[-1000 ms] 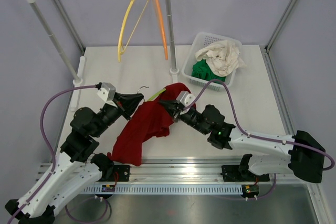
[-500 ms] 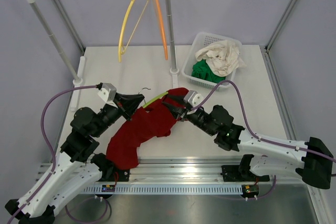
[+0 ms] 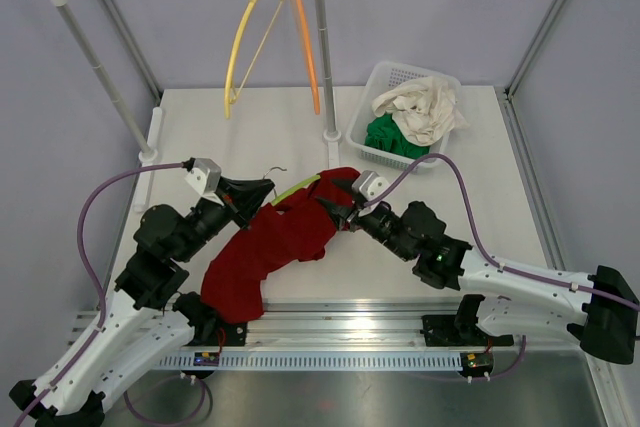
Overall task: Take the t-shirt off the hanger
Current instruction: Remove the tshirt from the hanger
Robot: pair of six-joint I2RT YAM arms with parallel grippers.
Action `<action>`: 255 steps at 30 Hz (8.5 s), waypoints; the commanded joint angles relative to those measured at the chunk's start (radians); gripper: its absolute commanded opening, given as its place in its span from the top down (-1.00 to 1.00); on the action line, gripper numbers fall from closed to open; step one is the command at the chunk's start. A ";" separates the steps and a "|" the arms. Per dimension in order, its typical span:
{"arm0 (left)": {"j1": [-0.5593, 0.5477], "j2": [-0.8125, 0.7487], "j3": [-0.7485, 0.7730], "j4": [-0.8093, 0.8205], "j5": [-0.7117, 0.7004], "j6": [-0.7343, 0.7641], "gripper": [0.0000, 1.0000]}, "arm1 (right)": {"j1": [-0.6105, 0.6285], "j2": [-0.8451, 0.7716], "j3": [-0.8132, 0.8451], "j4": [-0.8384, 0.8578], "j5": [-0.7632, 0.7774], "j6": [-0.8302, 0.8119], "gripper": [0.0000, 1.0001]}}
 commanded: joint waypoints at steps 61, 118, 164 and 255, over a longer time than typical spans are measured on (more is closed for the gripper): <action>-0.003 -0.073 0.003 0.068 -0.040 -0.013 1.00 | -0.070 0.169 0.134 -0.107 0.603 0.076 1.00; -0.003 -0.085 -0.080 0.333 -0.022 -0.066 1.00 | -0.144 0.235 -0.233 0.359 -0.346 0.070 1.00; -0.003 0.004 -0.425 1.476 0.018 -0.322 1.00 | 0.003 0.310 -0.283 0.563 -0.469 0.054 -0.76; -0.003 0.005 -0.347 0.964 0.179 -0.171 1.00 | 0.002 -0.015 -0.207 0.554 0.362 0.688 1.00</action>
